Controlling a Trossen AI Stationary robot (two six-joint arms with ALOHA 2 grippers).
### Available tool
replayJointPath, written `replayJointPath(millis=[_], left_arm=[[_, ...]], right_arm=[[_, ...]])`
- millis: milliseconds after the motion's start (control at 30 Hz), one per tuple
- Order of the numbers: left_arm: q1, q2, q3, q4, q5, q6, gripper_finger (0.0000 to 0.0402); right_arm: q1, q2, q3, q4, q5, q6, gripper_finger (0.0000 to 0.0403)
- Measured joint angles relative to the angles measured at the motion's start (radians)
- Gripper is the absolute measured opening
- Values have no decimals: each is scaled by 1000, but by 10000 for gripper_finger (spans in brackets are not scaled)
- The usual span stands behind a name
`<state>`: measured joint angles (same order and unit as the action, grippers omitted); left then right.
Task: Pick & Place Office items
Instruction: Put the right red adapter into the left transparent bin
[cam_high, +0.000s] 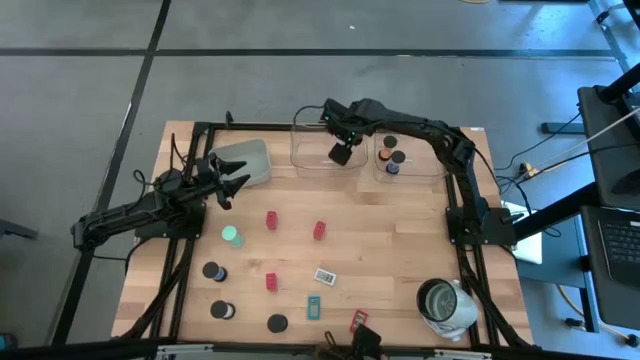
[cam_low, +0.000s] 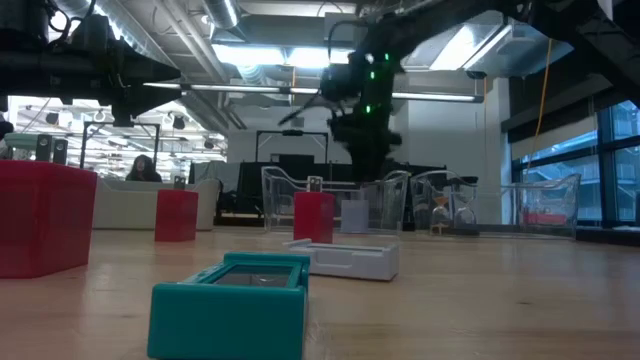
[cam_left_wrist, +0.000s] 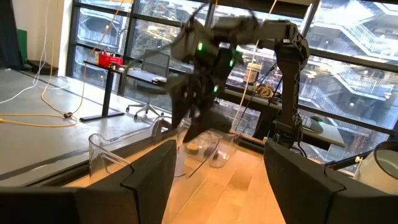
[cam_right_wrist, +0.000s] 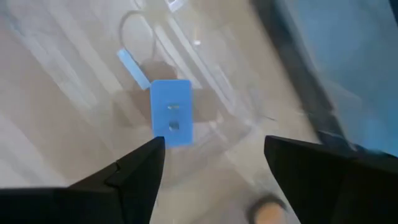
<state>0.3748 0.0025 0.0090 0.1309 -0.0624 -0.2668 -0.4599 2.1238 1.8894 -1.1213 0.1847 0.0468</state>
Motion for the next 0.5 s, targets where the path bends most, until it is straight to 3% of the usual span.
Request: replayJointPath(millis=[200, 400, 500], left_arm=[[0, 0, 0, 0, 1, -7, 240], [0, 0, 0, 0, 3, -7, 240], [0, 0, 0, 0, 3, -7, 240]], right_arm=[[70, -2, 131, -112, -118, 24, 274], [239, -3, 140, -115, -288, -166, 266], [336, -3, 133, -86, -315, -291, 262]])
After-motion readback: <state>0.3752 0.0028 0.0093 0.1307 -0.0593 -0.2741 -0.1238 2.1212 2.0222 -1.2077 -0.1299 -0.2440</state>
